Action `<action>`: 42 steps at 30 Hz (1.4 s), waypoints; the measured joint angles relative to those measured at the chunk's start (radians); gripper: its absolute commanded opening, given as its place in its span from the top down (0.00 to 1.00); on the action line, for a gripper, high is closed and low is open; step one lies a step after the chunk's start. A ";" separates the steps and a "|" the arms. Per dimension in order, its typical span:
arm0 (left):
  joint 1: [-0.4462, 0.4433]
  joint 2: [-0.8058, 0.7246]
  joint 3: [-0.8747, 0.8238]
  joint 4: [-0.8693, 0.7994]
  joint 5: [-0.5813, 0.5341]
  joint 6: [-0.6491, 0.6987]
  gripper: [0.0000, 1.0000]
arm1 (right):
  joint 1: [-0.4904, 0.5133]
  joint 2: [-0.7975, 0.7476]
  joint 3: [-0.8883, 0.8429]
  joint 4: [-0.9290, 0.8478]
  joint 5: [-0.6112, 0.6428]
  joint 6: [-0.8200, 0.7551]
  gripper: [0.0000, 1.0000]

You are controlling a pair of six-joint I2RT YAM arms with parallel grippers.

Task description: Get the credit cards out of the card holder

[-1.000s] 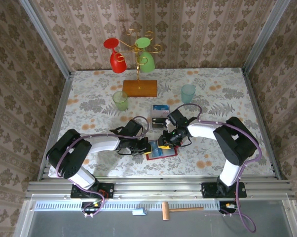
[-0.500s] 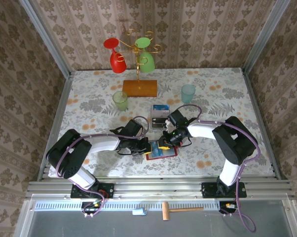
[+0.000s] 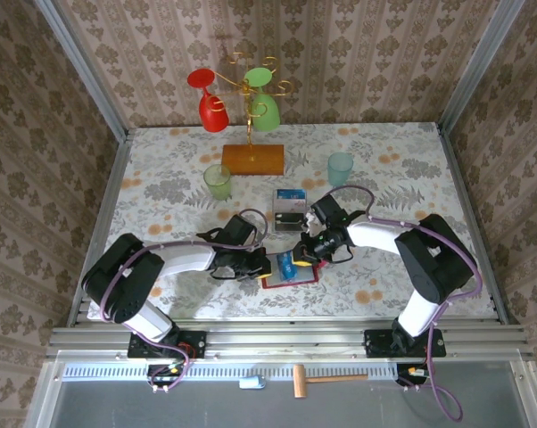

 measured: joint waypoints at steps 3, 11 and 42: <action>0.011 -0.008 0.000 -0.022 0.000 0.010 0.99 | -0.016 -0.016 -0.003 -0.011 0.000 -0.008 0.92; 0.037 -0.022 0.001 -0.071 0.000 0.050 0.96 | -0.047 -0.090 -0.005 -0.059 0.006 -0.046 0.95; 0.224 -0.322 -0.050 -0.191 -0.008 0.106 0.90 | -0.029 -0.091 0.518 -0.598 0.463 -1.106 1.00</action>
